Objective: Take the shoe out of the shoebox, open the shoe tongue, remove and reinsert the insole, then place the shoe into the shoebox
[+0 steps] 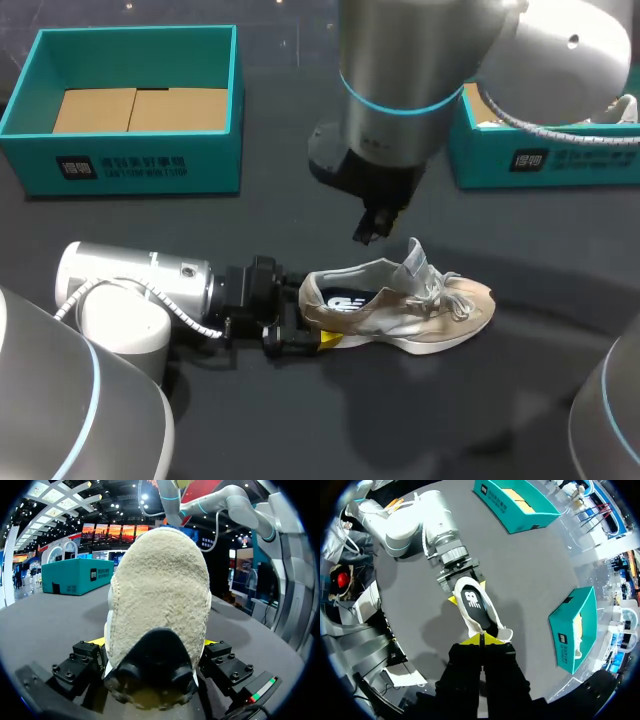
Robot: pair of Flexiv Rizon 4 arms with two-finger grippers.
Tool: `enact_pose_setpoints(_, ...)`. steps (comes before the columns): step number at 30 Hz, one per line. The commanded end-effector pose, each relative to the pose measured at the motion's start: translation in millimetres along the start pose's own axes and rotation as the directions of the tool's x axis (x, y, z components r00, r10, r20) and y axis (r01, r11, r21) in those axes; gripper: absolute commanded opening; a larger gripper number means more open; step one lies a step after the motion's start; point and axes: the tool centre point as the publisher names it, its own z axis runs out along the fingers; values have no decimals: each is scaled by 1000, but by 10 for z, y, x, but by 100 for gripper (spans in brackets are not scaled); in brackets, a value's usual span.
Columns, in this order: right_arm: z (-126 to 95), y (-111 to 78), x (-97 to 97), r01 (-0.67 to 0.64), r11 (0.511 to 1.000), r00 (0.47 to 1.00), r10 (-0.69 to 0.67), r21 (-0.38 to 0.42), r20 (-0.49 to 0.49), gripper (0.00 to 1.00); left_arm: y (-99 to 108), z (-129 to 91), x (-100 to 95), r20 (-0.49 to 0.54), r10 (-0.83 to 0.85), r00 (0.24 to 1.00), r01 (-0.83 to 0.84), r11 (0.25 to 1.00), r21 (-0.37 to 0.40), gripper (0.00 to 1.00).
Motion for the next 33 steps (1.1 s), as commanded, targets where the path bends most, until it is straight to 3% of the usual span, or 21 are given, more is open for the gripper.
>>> enact_pose_setpoints(1,241,-38,77,110,991,992,-114,-80,-53,0,16,-11,17,0,1,1000,-1,1000,-1,0)
enact_pose_setpoints(3,262,-65,113,173,984,979,-178,-49,-100,0,16,-11,17,0,1,1000,-1,1000,-1,0)
enact_pose_setpoints(16,262,-65,113,173,984,979,-178,-49,-100,0,16,-11,17,0,1,1000,-1,1000,-1,0)
enact_pose_setpoints(18,345,59,171,227,971,971,-232,-79,-62,0,16,-11,17,0,1,1000,-1,1000,-1,0)
enact_pose_setpoints(20,436,164,219,277,959,959,-279,-58,-43,0,16,-11,17,0,1,1000,-1,1000,-1,0)
enact_pose_setpoints(23,539,240,249,285,956,955,-290,-75,-61,0,16,-11,17,0,1,1000,-1,1000,-1,0)
enact_pose_setpoints(33,580,255,252,242,966,966,-249,-93,-71,0,16,-11,17,0,1,1000,-1,1000,-1,0)
